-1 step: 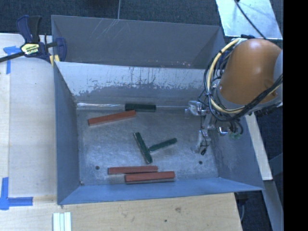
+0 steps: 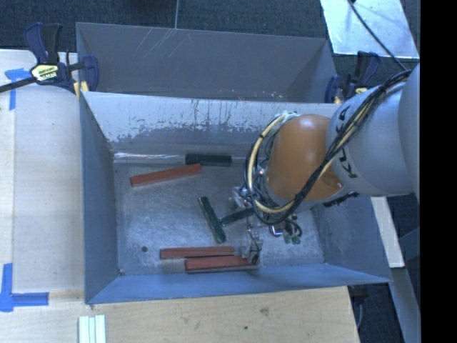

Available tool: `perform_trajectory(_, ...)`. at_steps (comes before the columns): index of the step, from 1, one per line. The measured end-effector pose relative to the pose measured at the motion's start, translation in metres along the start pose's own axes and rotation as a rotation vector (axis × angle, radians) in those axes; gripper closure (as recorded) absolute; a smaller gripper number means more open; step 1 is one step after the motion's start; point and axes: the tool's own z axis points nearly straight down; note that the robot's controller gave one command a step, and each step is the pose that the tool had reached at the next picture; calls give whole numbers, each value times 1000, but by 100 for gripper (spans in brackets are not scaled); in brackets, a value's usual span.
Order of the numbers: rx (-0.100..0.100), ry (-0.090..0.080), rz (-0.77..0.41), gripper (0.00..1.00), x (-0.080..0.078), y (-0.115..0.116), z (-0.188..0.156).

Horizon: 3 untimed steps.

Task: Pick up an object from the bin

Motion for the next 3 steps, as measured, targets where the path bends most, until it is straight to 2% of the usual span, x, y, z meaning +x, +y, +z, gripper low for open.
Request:
perform_trajectory(1,2,-8,2,100,-2,-2,-4)
perform_trajectory(2,2,-17,-35,100,0,5,-210)
perform_trajectory(3,3,-11,-194,100,-23,-16,-203)
